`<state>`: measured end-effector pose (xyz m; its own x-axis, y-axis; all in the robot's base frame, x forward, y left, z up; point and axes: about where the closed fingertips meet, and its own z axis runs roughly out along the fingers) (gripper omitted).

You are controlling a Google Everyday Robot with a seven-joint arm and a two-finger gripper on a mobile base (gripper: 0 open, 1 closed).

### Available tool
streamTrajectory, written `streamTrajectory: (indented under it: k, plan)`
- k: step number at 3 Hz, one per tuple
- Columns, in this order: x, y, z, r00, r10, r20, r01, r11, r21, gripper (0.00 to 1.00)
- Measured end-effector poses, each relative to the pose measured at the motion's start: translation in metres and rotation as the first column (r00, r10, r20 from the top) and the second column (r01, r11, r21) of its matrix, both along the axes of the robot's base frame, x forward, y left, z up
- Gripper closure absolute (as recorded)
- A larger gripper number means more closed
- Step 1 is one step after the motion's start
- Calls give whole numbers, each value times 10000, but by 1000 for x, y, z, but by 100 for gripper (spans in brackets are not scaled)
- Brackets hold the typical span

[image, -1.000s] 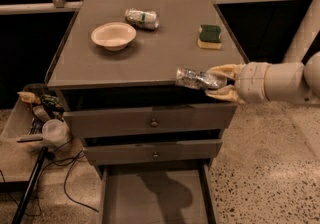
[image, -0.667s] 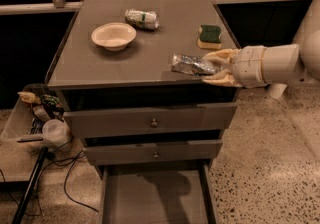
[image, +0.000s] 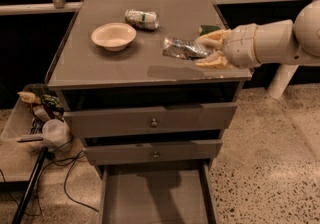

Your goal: Pick redbull can from bottom drawer and place on counter

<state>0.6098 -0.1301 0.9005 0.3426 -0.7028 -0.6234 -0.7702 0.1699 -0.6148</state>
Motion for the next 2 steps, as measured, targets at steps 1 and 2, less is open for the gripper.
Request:
streamTrajectory:
  k: [1,2]
  plan:
    - [9,11,-1,9966,-805,-179,804,9967,-94,100]
    - [25,20,-8,9881,-1438,-538,1453,9891,257,100]
